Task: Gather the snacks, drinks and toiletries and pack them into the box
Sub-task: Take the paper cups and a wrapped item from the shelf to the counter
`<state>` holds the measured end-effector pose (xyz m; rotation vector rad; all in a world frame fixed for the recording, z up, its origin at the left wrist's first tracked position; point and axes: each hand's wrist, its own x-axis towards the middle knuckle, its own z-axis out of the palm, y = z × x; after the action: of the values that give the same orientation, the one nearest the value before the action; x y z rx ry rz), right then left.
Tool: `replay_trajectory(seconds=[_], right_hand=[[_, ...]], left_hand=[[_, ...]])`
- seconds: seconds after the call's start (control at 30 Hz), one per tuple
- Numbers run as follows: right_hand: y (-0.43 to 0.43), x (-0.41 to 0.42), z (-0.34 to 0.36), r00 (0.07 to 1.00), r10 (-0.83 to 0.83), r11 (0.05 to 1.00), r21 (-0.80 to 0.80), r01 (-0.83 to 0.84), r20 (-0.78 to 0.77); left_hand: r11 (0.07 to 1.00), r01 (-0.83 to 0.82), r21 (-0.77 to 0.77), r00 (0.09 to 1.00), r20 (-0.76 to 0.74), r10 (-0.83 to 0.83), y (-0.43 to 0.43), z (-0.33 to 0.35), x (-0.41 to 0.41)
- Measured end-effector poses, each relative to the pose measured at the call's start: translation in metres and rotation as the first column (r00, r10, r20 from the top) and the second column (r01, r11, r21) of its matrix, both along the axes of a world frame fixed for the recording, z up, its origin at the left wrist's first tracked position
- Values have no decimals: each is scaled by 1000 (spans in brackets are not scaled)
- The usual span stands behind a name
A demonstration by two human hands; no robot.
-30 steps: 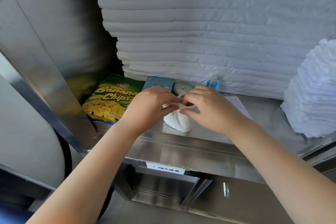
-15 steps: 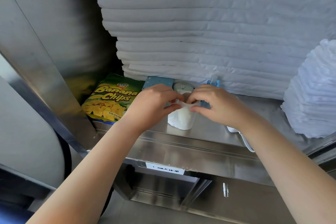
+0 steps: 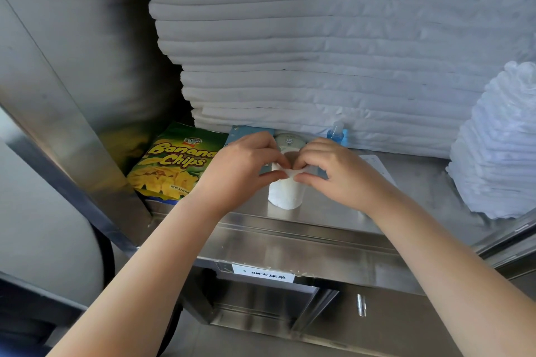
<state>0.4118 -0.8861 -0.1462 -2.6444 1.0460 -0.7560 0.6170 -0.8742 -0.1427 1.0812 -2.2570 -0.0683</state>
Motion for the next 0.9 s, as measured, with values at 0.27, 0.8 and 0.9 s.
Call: replay_trajectory(seconds=[0.27, 0.8, 0.9], right_hand=[[4, 4, -8, 998, -64, 988, -137, 67, 23], [4, 0, -24, 968, -141, 988, -32, 150, 207], [6, 2, -34, 953, -170, 985, 10, 174, 252]], left_hand=[[999, 40, 36, 999, 6, -40, -4, 5, -1], [992, 42, 120, 991, -127, -27, -11, -4, -15], [995, 23, 102, 989, -150, -7, -11, -5, -16]])
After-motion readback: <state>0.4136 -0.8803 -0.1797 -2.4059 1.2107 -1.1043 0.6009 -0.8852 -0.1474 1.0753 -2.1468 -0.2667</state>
